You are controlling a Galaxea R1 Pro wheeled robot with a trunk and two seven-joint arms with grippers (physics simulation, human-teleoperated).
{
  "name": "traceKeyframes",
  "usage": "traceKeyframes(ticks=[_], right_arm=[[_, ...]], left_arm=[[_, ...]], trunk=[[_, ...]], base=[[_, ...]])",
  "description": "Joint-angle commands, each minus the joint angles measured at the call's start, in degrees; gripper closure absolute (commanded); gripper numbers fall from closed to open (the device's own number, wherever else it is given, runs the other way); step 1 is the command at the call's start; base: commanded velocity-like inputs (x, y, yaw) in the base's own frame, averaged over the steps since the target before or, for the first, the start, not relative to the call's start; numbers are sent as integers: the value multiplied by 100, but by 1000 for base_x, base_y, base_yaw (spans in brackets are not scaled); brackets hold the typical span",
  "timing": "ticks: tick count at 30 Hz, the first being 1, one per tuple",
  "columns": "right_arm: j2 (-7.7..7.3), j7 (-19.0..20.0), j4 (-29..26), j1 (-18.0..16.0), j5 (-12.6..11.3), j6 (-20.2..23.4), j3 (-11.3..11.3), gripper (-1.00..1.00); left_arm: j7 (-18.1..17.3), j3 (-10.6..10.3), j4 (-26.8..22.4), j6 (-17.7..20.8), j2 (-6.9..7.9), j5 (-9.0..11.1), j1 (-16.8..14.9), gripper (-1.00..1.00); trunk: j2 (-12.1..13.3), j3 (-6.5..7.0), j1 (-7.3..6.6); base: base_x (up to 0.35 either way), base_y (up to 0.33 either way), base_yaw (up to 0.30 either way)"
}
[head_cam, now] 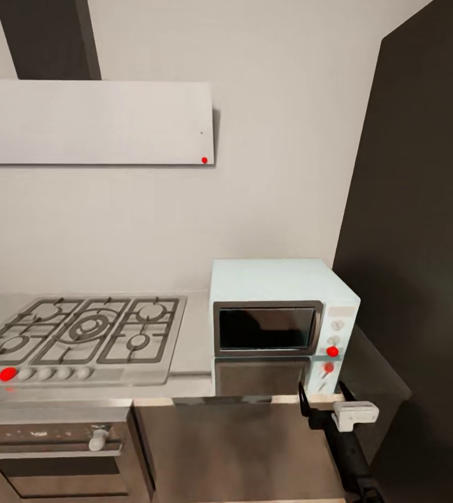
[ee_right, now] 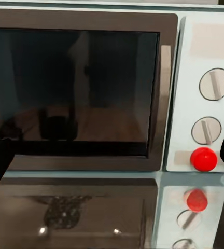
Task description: In the kitchen, take the popcorn bag from the countertop, put it into the microwave, and heat it until the popcorn is cooked so the cooked popcorn ends up inside the bag.
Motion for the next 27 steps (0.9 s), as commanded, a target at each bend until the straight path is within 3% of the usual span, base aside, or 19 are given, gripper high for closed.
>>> traceKeyframes(ticks=[1,9,27], right_arm=[[-7,-46,-1,1,0,-9,11,-100],[-7,-46,-1,1,0,-10,-213,-100],[-7,-46,0,1,0,-2,-231,-100]], left_arm=[[-1,38,-7,10,-1,1,3,-100],[-4,34,-7,19,-1,1,3,-100],[-1,34,-7,13,-1,1,3,-100]], trunk=[[-2,0,2],[-2,0,2],[-2,0,2]], base=[[31,-5,0],[154,-12,0],[131,-36,0]])
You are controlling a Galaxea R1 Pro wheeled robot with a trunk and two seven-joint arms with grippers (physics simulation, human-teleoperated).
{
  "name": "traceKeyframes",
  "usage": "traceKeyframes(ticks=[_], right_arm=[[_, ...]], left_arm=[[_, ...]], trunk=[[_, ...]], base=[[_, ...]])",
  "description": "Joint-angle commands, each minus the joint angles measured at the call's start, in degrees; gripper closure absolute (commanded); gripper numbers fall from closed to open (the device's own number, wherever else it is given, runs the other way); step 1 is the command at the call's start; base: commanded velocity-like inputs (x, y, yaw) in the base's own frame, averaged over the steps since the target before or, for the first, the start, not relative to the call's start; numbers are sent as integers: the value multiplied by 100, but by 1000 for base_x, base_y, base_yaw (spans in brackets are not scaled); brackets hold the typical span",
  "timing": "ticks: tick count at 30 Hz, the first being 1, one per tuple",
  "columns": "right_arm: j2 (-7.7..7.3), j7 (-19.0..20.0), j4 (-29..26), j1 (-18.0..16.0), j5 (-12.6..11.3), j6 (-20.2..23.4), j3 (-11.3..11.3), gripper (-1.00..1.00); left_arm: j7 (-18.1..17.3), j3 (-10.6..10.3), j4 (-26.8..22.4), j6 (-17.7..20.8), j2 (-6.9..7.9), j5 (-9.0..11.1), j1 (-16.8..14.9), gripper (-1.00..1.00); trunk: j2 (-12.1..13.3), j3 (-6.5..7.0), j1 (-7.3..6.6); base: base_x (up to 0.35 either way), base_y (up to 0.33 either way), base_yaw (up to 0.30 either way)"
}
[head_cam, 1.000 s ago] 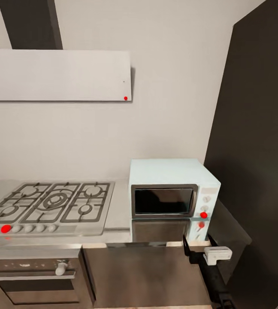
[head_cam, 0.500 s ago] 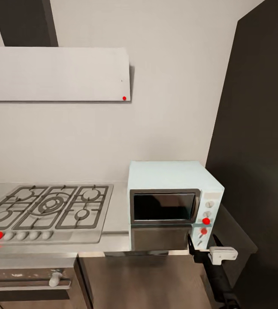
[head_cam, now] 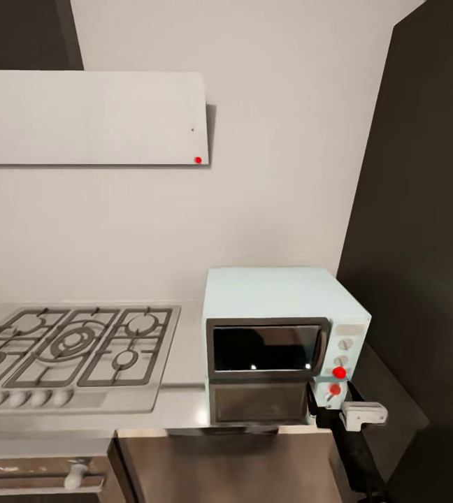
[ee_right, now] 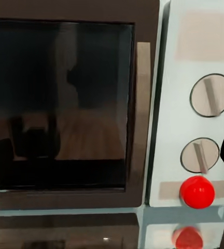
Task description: In the kitchen, take the popcorn bag from the countertop, put it into the microwave, and heat it until the popcorn is cooked so the cooked popcorn ends up inside the bag.
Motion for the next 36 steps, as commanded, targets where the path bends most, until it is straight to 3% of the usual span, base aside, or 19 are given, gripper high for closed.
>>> traceKeyframes(ticks=[1,36], right_arm=[[-7,-46,0,1,0,-8,19,-100],[-16,-46,1,1,-1,-8,10,-100]], left_arm=[[-1,40,-7,9,-1,1,2,-100],[-1,40,-7,9,-1,1,2,-100]], trunk=[[-1,0,5],[-1,0,5]], base=[[235,-60,0],[117,-17,0]])
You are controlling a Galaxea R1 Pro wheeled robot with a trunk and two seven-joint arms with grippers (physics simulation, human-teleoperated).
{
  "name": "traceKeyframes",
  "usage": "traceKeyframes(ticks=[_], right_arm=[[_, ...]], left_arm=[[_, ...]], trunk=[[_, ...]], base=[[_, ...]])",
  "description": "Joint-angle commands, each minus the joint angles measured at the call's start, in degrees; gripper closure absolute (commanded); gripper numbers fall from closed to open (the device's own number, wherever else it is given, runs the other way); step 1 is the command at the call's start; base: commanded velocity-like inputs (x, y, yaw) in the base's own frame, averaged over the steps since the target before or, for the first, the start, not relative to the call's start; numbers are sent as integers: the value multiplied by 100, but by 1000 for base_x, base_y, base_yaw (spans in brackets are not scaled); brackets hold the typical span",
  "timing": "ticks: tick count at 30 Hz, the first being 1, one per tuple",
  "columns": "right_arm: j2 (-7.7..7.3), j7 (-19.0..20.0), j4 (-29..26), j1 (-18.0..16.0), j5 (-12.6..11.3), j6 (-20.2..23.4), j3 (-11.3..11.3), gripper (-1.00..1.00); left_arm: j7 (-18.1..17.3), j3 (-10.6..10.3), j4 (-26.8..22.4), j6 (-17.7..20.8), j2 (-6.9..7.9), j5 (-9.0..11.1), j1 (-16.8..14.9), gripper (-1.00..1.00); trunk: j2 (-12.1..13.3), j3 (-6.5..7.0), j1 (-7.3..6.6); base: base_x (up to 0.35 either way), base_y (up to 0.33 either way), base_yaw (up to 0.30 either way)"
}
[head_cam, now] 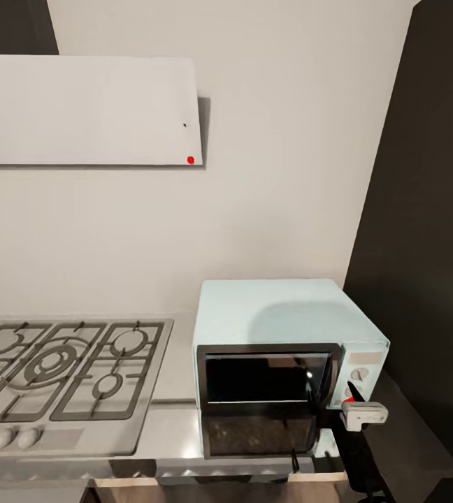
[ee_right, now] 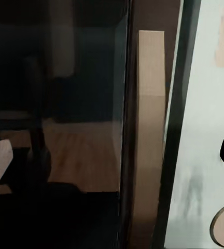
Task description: In the kitchen, take the popcorn bag from the countertop, put it into the microwave, and heat it until the popcorn is cooked so the cooked popcorn ends up inside the bag.
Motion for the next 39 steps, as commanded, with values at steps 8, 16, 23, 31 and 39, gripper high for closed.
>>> traceKeyframes(ticks=[8,16,23,31,39], right_arm=[[-7,-46,4,1,-7,-9,-95,-100],[-7,-46,4,1,-6,-9,-130,100],[-7,-38,4,1,-8,-9,-130,100],[-7,-37,4,1,-8,-9,-130,100],[-7,-37,9,1,-8,-7,-130,100]], left_arm=[[-1,40,-7,10,-1,1,3,-100],[-1,40,-7,10,-1,1,3,-100],[-1,40,-7,10,-1,1,3,-100],[-1,41,-7,10,-1,1,3,-100],[-1,40,-7,-30,-1,1,3,-100]], trunk=[[-2,0,3],[-2,0,3],[-2,0,3],[-2,0,3],[-2,0,3]], base=[[48,-71,0],[0,0,0],[0,0,0],[0,0,0],[-147,0,0]])
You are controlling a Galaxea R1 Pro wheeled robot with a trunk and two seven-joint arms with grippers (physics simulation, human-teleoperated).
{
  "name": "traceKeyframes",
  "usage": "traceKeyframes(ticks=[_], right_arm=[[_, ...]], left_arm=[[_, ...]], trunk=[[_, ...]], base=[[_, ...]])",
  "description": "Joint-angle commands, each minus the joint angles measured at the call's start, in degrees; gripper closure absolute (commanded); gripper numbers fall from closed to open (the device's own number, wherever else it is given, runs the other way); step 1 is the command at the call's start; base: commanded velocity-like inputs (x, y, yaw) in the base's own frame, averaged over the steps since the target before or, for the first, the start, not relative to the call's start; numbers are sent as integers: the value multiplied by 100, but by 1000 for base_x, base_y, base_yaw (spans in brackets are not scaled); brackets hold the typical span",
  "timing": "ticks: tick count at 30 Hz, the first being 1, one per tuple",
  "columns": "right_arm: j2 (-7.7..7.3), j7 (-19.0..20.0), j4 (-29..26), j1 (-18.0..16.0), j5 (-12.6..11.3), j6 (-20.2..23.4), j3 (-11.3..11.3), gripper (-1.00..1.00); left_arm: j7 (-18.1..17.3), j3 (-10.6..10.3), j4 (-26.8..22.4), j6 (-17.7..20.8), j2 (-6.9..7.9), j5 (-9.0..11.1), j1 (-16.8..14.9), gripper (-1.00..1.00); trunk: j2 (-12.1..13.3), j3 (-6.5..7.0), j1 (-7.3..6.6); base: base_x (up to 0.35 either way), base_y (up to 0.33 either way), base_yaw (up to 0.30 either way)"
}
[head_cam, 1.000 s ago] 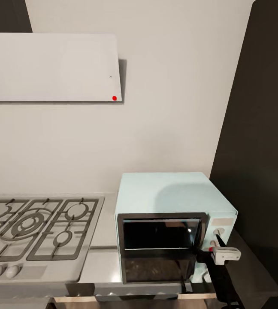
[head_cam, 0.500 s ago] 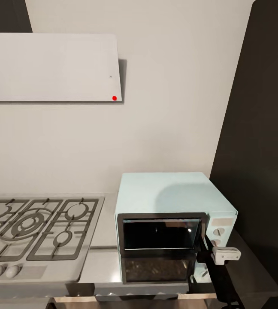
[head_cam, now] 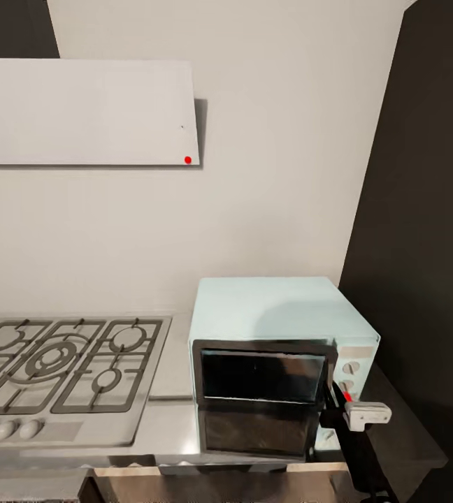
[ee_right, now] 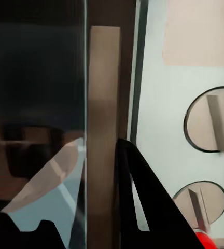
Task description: In the kitchen, take the popcorn bag from the countertop, put it into the microwave, and heat it until the popcorn is cooked so the cooked popcorn ends up inside the bag.
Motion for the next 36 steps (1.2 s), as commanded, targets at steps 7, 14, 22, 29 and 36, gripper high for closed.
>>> traceKeyframes(ticks=[7,14,22,29,36], right_arm=[[-5,-56,35,2,-88,-20,-1,100],[-5,-51,36,2,-88,-28,4,100],[-5,-50,36,2,-88,-27,4,100],[-5,-48,44,2,-88,-28,4,100],[-70,-76,37,2,17,-8,223,100]], left_arm=[[-1,43,-7,-18,-10,1,4,-100],[-1,47,-9,-22,-17,1,4,-100],[-1,50,-12,-25,-18,1,4,-100],[-1,50,-14,-25,-35,1,4,-100],[-1,50,-14,-25,-62,1,4,-100]], trunk=[[-1,-1,1],[-1,-1,1],[-1,-1,1],[-1,-1,1],[-1,1,1]], base=[[-20,0,0],[-165,0,0],[-83,0,0],[-186,18,0],[-16,3,0]])
